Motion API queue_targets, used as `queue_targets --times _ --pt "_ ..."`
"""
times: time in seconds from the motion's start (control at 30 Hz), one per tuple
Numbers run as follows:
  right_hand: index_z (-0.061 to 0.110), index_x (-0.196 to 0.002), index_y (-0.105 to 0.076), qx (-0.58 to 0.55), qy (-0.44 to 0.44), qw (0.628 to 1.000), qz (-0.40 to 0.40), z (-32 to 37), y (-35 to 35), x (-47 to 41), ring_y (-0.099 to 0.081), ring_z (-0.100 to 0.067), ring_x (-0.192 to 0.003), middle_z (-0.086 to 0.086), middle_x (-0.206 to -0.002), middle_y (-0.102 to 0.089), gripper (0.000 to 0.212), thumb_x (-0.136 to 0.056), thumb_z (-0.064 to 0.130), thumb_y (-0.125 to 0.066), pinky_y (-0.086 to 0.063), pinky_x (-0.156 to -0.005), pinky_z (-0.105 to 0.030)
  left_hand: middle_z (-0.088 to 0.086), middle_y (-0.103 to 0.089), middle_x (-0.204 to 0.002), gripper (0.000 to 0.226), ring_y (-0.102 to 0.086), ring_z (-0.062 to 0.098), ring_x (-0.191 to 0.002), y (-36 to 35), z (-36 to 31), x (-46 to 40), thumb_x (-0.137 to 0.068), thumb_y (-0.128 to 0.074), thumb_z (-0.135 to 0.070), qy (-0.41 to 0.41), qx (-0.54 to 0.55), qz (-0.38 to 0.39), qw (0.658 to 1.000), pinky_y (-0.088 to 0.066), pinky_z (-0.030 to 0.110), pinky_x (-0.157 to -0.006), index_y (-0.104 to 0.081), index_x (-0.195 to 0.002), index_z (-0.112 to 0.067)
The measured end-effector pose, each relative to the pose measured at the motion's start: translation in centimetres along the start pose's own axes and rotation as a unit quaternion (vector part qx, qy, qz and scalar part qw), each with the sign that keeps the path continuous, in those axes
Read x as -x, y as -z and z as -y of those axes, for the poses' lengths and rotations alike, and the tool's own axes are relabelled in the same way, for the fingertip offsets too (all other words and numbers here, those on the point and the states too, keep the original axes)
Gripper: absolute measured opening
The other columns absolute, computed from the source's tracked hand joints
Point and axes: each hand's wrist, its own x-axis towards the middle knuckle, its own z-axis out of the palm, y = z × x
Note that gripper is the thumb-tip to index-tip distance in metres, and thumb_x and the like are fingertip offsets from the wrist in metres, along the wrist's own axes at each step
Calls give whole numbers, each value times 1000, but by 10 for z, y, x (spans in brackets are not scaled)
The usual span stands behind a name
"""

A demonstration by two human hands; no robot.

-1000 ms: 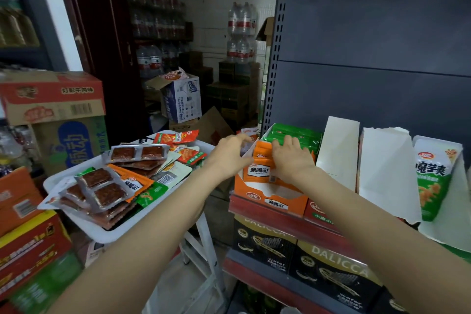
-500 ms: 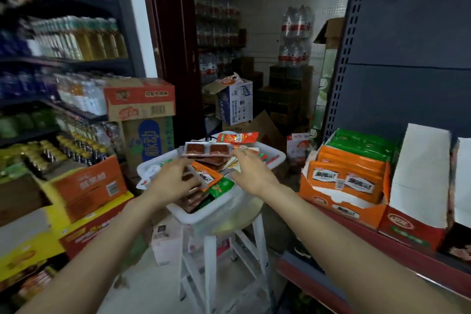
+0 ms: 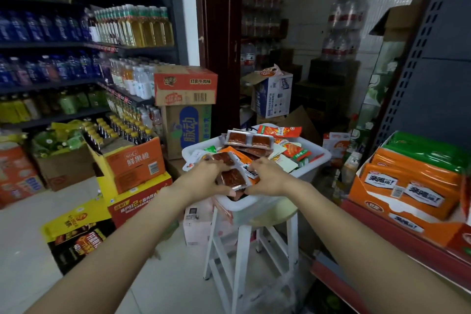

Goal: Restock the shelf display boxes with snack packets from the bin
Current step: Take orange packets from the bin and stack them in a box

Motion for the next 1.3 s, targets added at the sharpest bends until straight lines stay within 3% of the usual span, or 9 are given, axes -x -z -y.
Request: queue_targets --times 0.17,0.27,0.4,0.57,0.73,0.93,1.1,1.2,1.3 --pt "15 -107 -52 -96 -32 994 49 2 8 0 -47 -17 -94 -7 -111 -49 39 -78 37 -67 -36 -70 -27 2 -68 -98 29 -61 21 -93 6 8 17 -94 -50 -36 -3 6 -70 998 -48 34 -77 -68 -104 -15" --pt "14 -85 -56 -201 -49 978 12 7 12 1 -49 -18 -79 -7 -86 -54 30 -81 41 -67 -35 -70 -32 3 -68 -84 30 -65 19 -78 5 5 18 -98 -44 -31 10 30 -213 977 -50 34 -67 -67 -95 -12" --pt "13 -88 -59 -234 -108 963 -82 8 7 2 -58 -17 -90 -2 -94 -63 17 -79 18 -74 -45 -81 -31 5 -71 -78 27 -69 8 -74 6 0 15 -98 -48 -22 60 222 -292 928 -57 32 -72 -67 -89 -6" --pt "10 -77 -56 -509 -167 842 -69 12 12 11 -62 -21 -87 -15 -98 -67 15 -87 -2 -56 -51 -80 -31 14 -71 -83 28 -72 16 -79 18 -12 13 -99 -46 -21 130 436 -334 825 -58 34 -78 -64 -104 -1" --pt "5 -105 -49 -677 -152 715 -87 13 39 26 -59 -25 -96 -14 -99 -60 21 -91 -10 -42 -52 -75 -37 3 -71 -76 21 -71 8 -77 25 -42 14 -99 -45 -21 42 414 -356 837 -58 23 -72 -65 -93 -14" --pt "16 -108 -57 -464 -151 843 -225 -14 72 62 -60 -20 -75 -7 -89 -61 38 -86 -9 -39 -53 -65 -34 1 -49 -58 37 -51 18 -55 38 -71 -9 -100 -41 -28 78 360 -399 840 -45 31 -54 -48 -67 -11" --pt "20 -92 -58 -390 -106 874 -269 -39 98 106 -56 -18 -71 -3 -82 -60 36 -86 -10 -38 -49 -66 -33 2 -46 -59 37 -59 29 -63 37 -103 -30 -100 -39 -30 30 402 -211 890 -56 46 -65 -43 -67 -13" --pt "14 -99 -62 -397 -90 888 -215 -49 108 128 -60 -19 -78 -7 -91 -64 19 -93 4 -47 -46 -67 -30 -1 -51 -58 36 -54 22 -61 35 -132 -37 -99 -44 -30 -96 220 -203 949 -40 36 -58 -50 -67 -16" --pt "16 -98 -64 -394 -75 899 -175 -59 110 146 -67 -19 -81 -5 -94 -69 13 -86 20 -67 -54 -64 -29 2 -65 -72 29 -60 20 -70 28 -161 -47 -95 -50 -33 -145 170 -209 952 -47 39 -66 -62 -74 -17"
